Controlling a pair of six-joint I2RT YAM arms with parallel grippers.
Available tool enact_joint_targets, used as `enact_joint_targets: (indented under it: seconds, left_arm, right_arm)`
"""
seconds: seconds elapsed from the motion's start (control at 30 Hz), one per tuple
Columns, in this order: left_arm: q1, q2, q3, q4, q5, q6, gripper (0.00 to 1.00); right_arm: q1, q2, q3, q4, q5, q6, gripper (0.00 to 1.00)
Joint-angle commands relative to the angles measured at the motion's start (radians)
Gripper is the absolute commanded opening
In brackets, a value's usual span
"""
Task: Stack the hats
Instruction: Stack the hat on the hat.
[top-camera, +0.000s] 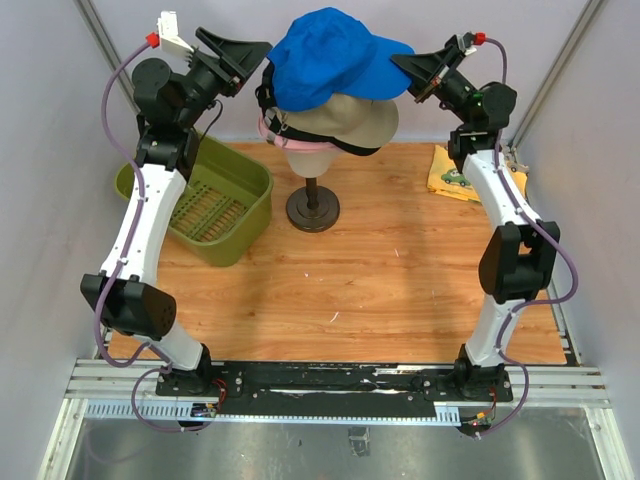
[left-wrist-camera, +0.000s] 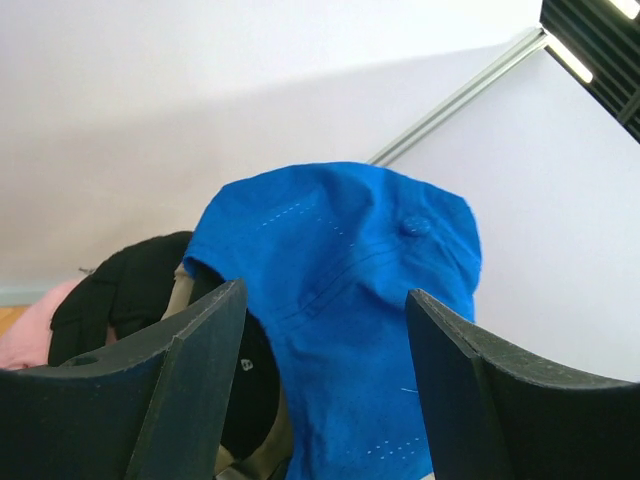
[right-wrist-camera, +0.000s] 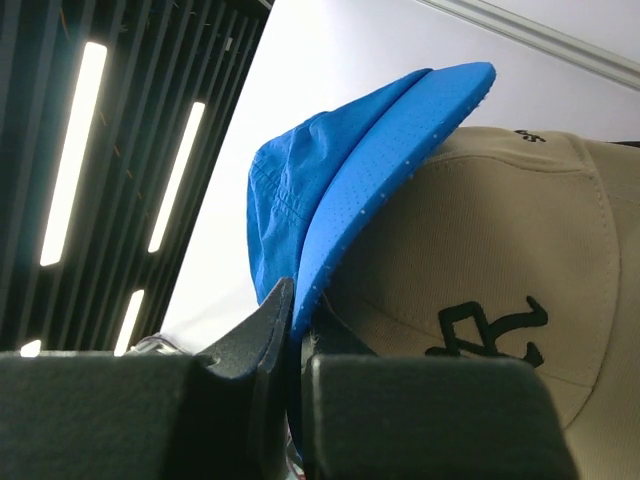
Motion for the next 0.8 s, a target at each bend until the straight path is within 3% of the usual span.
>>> enact_joint_targets:
  seconds: [0.0,0.33,0.6,0.77]
  left_arm:
    - [-0.006,0.034,0.079,-0.024,0.011,-0.001,0.7]
    - [-0.007,0.035,0.098,-0.076,0.0,0.022,0.7]
    - [-0.007,0.037,0.063,0.018,-0.002,-0.052,0.7]
    - [-0.007,0.071,0.129,-0.004,0.018,-0.063,0.71]
  right_arm:
    - [-0.009,0.048,0.102,0.119,-0.006,0.084,0.01]
    - [0.024,0.144,0.269,0.106,0.005,0.116,0.01]
    - [0.057,0.178,0.342,0.086,0.001,0.118,0.01]
    - [0.074,0.21,0.406,0.06,0.008,0.116,0.01]
